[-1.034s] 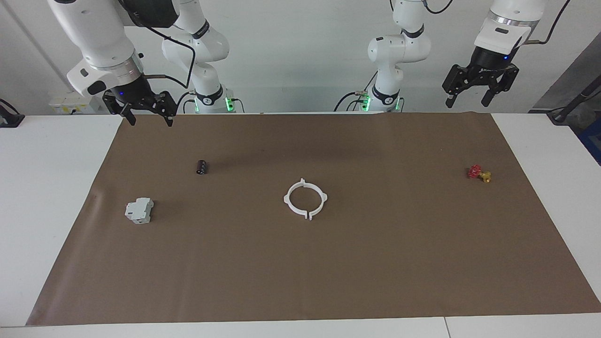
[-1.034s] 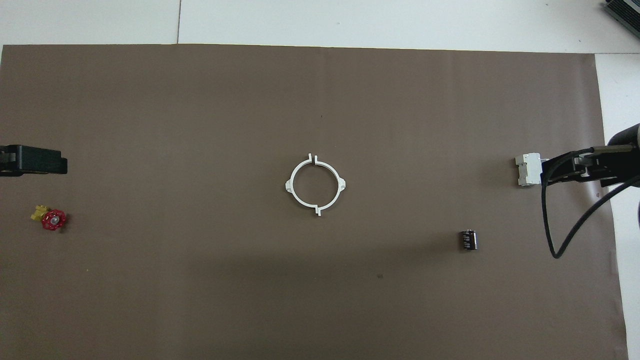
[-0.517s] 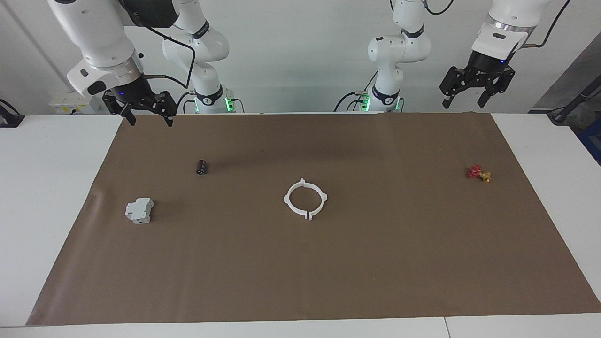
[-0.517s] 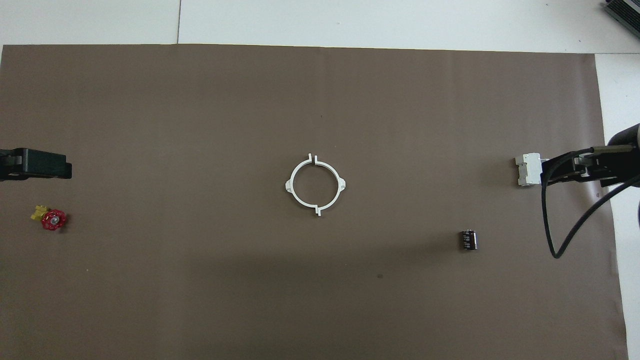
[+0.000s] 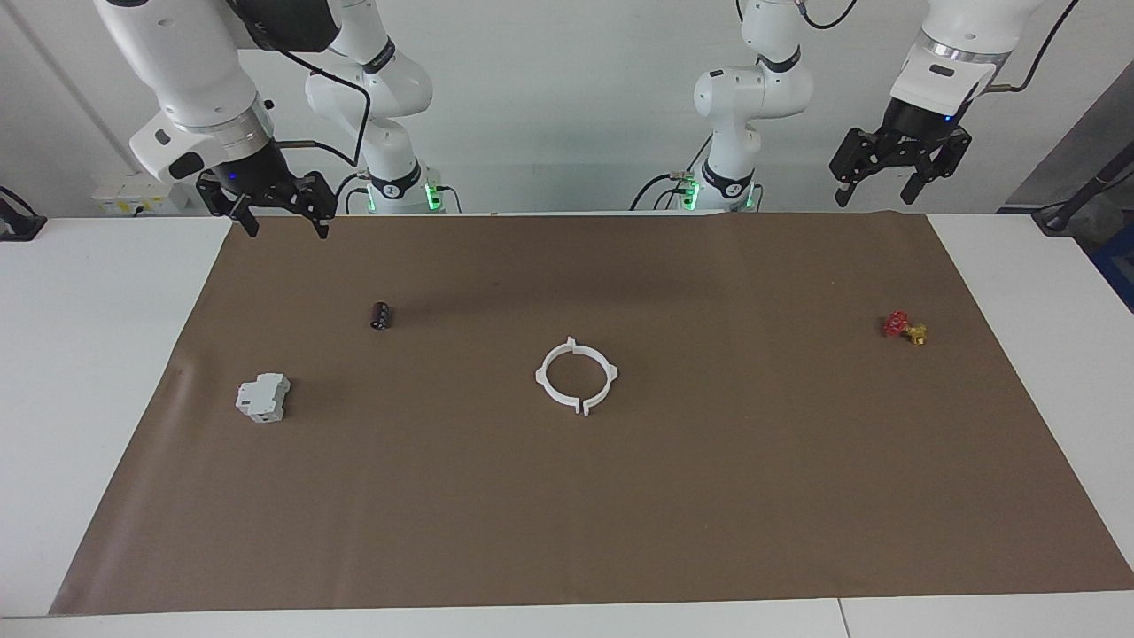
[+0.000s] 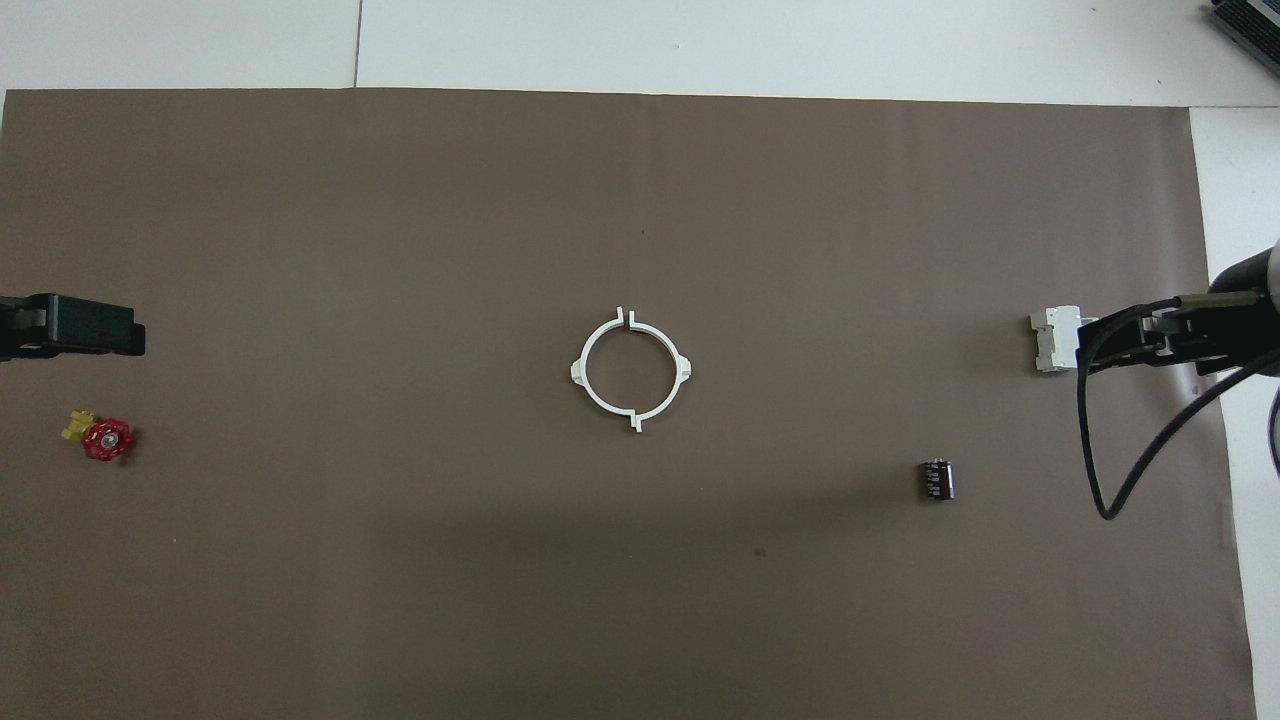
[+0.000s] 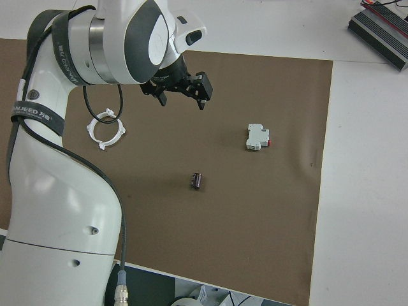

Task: Assemble drain pipe with both arms

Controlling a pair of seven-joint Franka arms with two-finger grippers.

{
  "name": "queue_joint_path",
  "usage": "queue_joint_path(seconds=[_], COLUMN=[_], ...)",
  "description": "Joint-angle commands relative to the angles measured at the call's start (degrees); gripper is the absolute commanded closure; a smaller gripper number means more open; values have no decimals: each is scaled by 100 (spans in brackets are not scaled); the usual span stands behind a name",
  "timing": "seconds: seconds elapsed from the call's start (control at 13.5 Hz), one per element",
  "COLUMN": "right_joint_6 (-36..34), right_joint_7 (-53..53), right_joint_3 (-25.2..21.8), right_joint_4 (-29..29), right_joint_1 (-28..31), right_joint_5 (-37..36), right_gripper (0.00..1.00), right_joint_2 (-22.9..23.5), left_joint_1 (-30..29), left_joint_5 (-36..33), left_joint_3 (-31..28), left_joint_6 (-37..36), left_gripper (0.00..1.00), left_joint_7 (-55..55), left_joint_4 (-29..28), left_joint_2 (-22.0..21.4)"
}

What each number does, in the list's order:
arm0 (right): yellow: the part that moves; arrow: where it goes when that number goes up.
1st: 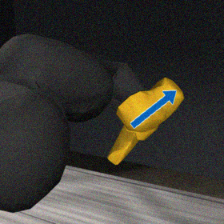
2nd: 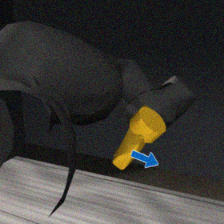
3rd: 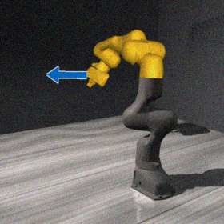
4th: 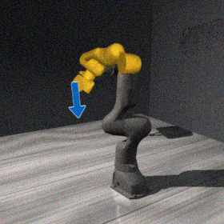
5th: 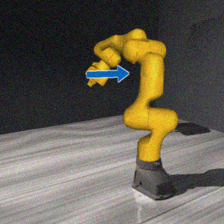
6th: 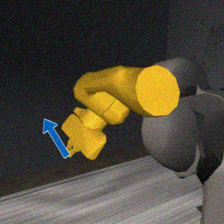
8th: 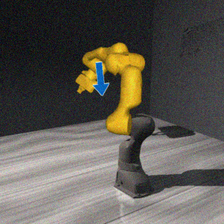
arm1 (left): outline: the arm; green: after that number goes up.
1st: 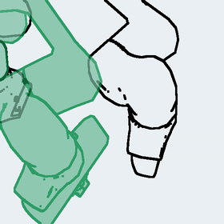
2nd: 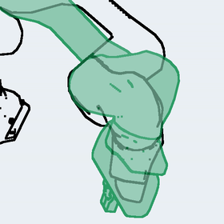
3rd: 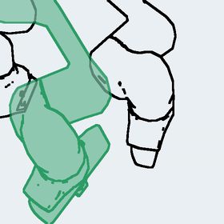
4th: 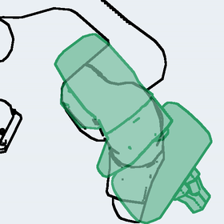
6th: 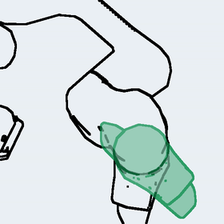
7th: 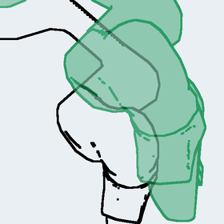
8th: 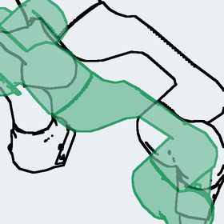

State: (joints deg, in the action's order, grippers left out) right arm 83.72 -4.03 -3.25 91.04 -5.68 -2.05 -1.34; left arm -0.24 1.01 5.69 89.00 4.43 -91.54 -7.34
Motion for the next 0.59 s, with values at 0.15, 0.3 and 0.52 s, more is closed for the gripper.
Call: queue_joint_path(seconds=[0.15,0.3,0.52], right_joint_6=[-321,-295,-286], right_joint_7=[96,96,96], right_joint_3=[26,26,26], right_joint_4=[-78,-87,-78], right_joint_1=[32,32,32], right_joint_5=[118,126,126], right_gripper=[0,0,0], right_joint_2=[-139,-148,-156], left_joint_1=[33,41,85], left_joint_5=[39,39,39], left_joint_3=[-33,-24,-32], left_joint_6=[48,39,39], left_gripper=[0,0,0], left_joint_7=[172,172,146], left_joint_4=[-13,-13,-14], left_joint_2=[-5,-13,-31])
